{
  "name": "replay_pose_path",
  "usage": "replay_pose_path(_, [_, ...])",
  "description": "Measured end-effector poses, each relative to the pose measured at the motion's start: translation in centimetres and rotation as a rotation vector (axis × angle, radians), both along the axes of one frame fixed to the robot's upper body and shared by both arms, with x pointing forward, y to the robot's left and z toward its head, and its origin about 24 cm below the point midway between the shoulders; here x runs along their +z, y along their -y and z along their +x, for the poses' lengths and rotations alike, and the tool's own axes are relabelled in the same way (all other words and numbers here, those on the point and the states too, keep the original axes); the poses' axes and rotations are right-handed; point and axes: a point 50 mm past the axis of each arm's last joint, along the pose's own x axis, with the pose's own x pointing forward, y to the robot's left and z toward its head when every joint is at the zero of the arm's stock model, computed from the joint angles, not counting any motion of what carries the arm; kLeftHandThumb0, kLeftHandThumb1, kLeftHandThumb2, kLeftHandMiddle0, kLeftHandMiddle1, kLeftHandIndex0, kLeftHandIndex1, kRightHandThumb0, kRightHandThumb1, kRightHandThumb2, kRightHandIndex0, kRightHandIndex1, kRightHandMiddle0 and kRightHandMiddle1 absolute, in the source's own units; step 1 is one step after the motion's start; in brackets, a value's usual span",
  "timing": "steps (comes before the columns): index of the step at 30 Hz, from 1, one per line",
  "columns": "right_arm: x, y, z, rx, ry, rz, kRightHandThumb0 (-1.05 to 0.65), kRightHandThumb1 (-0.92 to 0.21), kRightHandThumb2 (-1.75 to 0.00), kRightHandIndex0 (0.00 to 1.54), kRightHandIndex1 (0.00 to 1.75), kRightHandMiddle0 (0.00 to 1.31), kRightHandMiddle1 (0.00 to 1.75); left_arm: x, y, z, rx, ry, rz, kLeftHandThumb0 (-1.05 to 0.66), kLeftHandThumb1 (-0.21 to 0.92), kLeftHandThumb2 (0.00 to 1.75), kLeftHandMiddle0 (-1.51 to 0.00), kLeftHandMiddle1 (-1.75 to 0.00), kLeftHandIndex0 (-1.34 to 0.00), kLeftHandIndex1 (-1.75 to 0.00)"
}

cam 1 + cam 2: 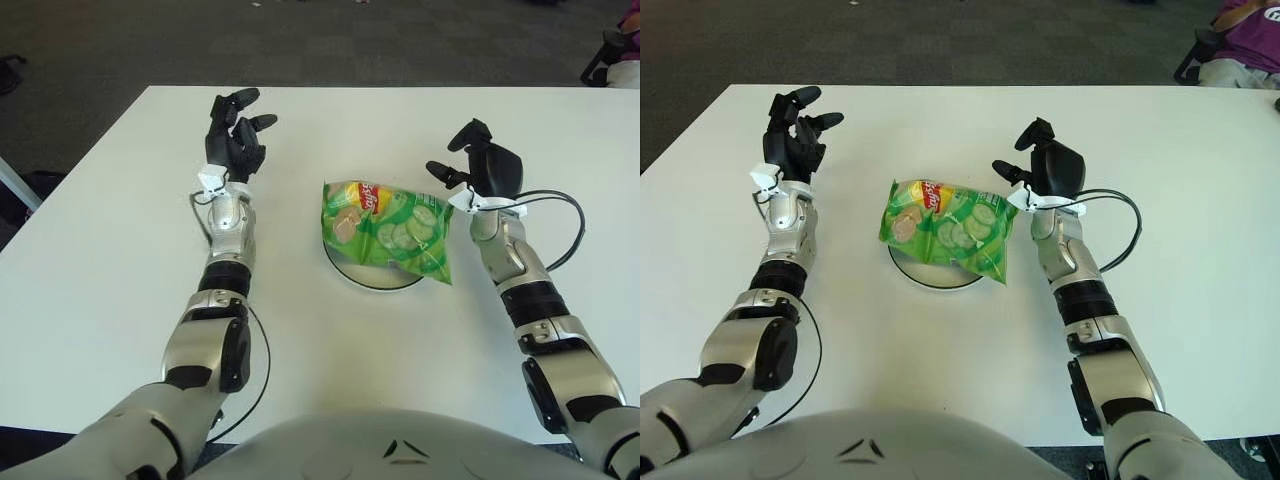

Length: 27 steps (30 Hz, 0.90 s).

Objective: Put the snack into the plate.

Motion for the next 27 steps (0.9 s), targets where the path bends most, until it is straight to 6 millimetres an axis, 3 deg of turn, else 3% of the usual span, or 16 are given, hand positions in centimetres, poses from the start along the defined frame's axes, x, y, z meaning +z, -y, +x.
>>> replay_pose_path(6, [0.0, 0.0, 0.0, 0.0, 0.0, 0.0, -0.35, -0.92, -0.38, 0.71, 0.35, 0.34, 1.59, -0.4, 0.7, 0.0, -0.168, -0.059, -0.141, -0.68, 0.92, 0.93, -0.65, -0.01, -0.35, -0.21])
replay_pose_path(18, [0.0, 0.1, 0.0, -0.002, -0.002, -0.001, -0.35, -0.92, -0.38, 0.71, 0.35, 0.34, 1.59, 0.4, -0.6, -0.7, -0.15, -0.046, -0.133, -0.72, 0.92, 0.89, -0.64, 0.0, -0.41, -0.17])
replay_pose_path(27, [0.0, 0.1, 0.0, -0.002, -0.003, -0.002, -0.35, -0.92, -0.38, 0.71, 0.35, 0.34, 1.59, 1.6, -0.6, -1.2, 0.04, 0.009, 0.1, -0.59, 0.92, 0.67, -0.74, -0.03, -0.57, -0.21])
